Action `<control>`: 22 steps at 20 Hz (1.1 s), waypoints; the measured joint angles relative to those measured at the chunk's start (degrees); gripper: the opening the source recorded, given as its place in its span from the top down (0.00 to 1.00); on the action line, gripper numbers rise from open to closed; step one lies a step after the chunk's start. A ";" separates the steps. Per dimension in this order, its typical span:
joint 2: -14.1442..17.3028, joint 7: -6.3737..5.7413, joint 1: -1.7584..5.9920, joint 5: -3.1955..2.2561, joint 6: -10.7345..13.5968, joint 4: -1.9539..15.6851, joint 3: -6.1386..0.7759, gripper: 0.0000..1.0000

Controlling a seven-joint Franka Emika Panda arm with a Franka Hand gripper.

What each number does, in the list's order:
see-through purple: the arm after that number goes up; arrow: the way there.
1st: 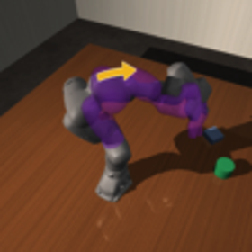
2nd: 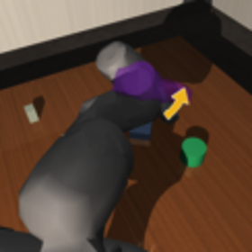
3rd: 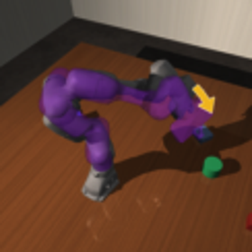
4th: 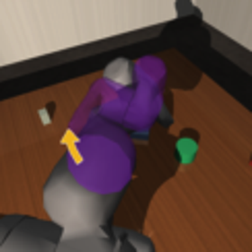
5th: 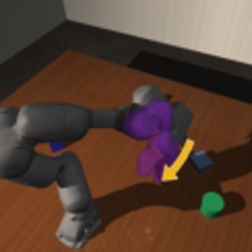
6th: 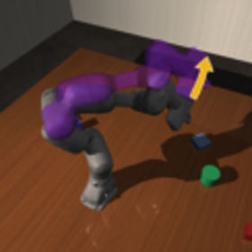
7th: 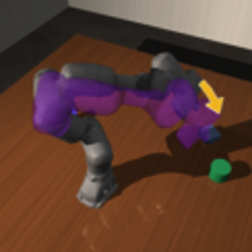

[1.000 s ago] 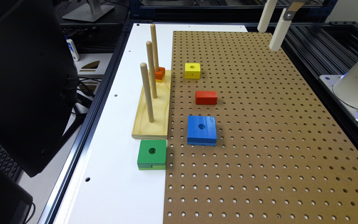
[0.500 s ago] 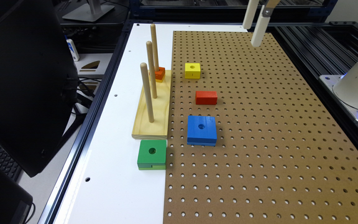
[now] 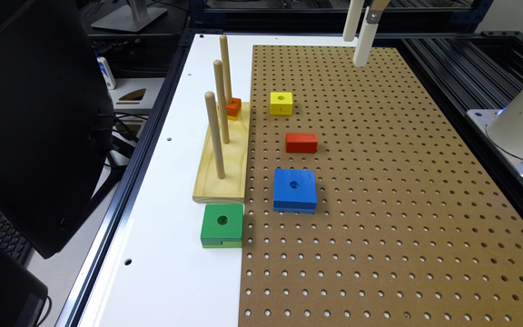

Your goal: Pick up yellow block.

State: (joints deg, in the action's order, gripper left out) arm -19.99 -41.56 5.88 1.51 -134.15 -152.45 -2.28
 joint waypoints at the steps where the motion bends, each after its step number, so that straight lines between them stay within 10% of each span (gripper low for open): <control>1: 0.00 0.00 0.00 0.00 0.00 0.00 0.00 0.00; 12: 3.93 0.74 1.31 -0.45 -0.04 4.15 0.00 0.00; 22: 8.58 4.97 5.46 -0.58 -0.08 8.52 0.03 0.00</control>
State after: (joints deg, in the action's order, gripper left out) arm -11.42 -36.58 11.34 0.93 -134.23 -143.93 -2.25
